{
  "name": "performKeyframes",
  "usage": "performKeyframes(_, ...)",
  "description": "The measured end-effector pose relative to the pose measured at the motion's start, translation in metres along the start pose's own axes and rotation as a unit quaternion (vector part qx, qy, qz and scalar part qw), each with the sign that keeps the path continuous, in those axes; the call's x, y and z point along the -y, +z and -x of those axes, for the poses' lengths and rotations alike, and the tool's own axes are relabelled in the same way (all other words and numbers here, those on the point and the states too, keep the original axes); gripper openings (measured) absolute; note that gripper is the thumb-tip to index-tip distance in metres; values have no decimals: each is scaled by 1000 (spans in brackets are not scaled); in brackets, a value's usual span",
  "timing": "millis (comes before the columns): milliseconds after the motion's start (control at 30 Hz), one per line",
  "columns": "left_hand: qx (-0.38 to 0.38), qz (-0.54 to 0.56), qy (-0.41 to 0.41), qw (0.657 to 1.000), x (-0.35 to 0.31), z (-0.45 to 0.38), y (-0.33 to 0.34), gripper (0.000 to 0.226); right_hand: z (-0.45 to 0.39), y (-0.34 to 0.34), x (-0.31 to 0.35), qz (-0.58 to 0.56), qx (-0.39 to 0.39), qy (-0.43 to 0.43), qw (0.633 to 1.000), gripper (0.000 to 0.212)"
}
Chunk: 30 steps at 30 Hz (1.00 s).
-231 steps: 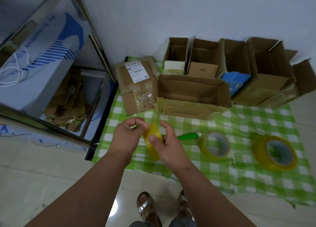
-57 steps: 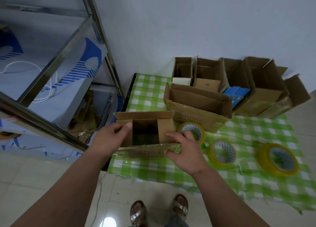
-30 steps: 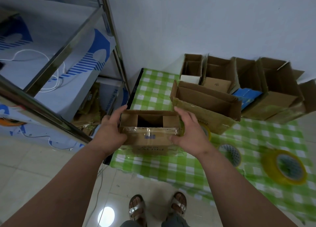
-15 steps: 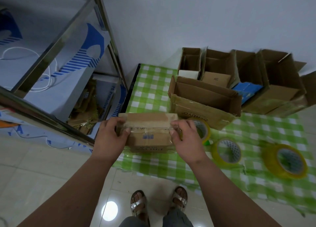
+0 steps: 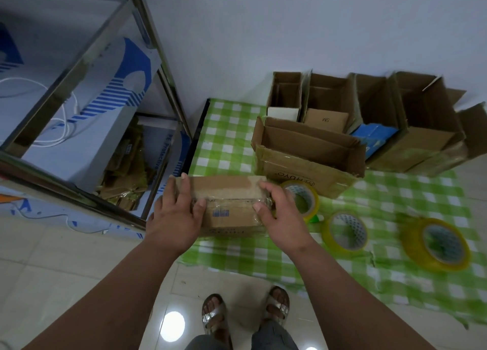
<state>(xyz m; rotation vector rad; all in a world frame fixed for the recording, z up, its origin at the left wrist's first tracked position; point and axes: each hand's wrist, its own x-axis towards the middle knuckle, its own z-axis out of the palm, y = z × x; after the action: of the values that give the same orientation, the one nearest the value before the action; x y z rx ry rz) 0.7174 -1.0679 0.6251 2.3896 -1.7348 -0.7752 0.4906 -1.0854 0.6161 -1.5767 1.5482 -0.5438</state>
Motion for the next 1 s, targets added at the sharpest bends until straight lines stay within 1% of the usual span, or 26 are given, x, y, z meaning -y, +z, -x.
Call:
performKeyframes(67, -9, -30, -15, 999, -1, 0, 1, 70, 0, 2, 1, 0, 3, 3, 1000, 48)
performKeyframes(167, -25, -63, -36, 997, -4, 1, 3, 70, 3, 3, 3, 4, -24, 4, 1000, 46)
performKeyframes(233, -64, -80, -32, 994, -8, 4, 2, 67, 6, 2, 1, 14, -54, 3, 998, 45)
performKeyframes(333, -147, -74, -8, 986, -20, 12, 0, 51, 14, -5, -11, 42, -138, 6, 990, 36)
performKeyframes(367, -165, -70, 4, 984, -25, 13, 0, 44, 16, -9, -17, 60, -157, 24, 986, 33)
performKeyframes(400, -171, -69, 19, 983, -29, 15, -1, 36, 18, -13, -24, 91, -159, 46, 982, 31)
performKeyframes(467, -162, -65, 56, 983, -36, 16, -1, 28, 22, -20, -40, 166, -135, 75, 974, 36)
performKeyframes(533, -154, -57, 79, 983, -41, 18, -2, 27, 23, -26, -51, 210, -105, 61, 970, 43)
performKeyframes(633, -168, -46, 83, 981, -46, 21, -4, 21, 14, -30, -59, 262, -30, 32, 964, 57)
performKeyframes(700, -173, -32, 83, 981, -48, 24, -3, 14, 4, -29, -61, 300, 29, 48, 952, 65)
performKeyframes(767, -173, -7, 75, 982, -47, 28, -3, 10, -3, -25, -63, 338, 57, 69, 937, 68)
performKeyframes(833, -176, 18, 71, 982, -44, 31, -3, 8, -9, -21, -64, 372, 50, 77, 924, 63)
performKeyframes(900, -169, 30, 74, 982, -42, 33, -5, 5, -13, -20, -65, 394, 43, 73, 915, 49)
performKeyframes(933, -163, 33, 74, 983, -41, 33, -6, 5, -13, -20, -65, 395, 42, 73, 915, 42)
performKeyframes(1000, -150, 43, 63, 986, -40, 32, -10, 7, -12, -22, -65, 377, 35, 81, 922, 36)
